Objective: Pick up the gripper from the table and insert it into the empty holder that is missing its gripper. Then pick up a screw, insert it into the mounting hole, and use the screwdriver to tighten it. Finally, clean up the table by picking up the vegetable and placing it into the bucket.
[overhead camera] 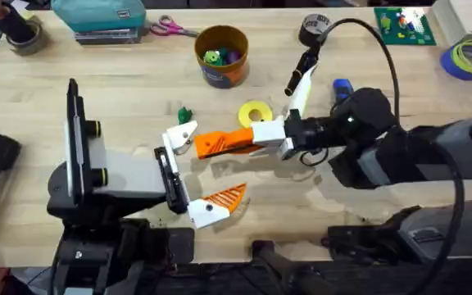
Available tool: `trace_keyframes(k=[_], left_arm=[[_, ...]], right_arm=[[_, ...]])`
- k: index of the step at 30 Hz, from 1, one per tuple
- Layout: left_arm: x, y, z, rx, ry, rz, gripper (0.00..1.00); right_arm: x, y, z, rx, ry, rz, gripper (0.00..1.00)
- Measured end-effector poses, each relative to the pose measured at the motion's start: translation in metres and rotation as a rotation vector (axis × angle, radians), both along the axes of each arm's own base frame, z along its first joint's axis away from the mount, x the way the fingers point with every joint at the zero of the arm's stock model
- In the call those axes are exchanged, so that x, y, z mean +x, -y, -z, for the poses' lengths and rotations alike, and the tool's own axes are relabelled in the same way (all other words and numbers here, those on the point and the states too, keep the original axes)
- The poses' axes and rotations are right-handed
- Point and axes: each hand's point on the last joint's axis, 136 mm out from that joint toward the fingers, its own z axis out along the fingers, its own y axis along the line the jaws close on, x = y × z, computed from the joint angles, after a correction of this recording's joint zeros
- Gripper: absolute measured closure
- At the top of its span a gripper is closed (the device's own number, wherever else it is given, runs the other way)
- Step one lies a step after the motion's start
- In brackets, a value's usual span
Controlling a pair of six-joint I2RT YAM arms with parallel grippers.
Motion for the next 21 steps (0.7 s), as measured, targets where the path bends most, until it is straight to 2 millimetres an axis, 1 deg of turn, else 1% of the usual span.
trace_keyframes(k=[7,21], left_arm=[[0.0,0.0,0.0,0.0,0.0,0.0,0.014],[0.0,0.0,0.0,0.0,0.0,0.0,0.014]], right_arm=[[-0.0035,-0.0039,-0.0003,0.001,-0.001,-0.007,0.992],[-0.0023,-0.0057,-0.0003,0.001,-0.005,0.003,0.992]])
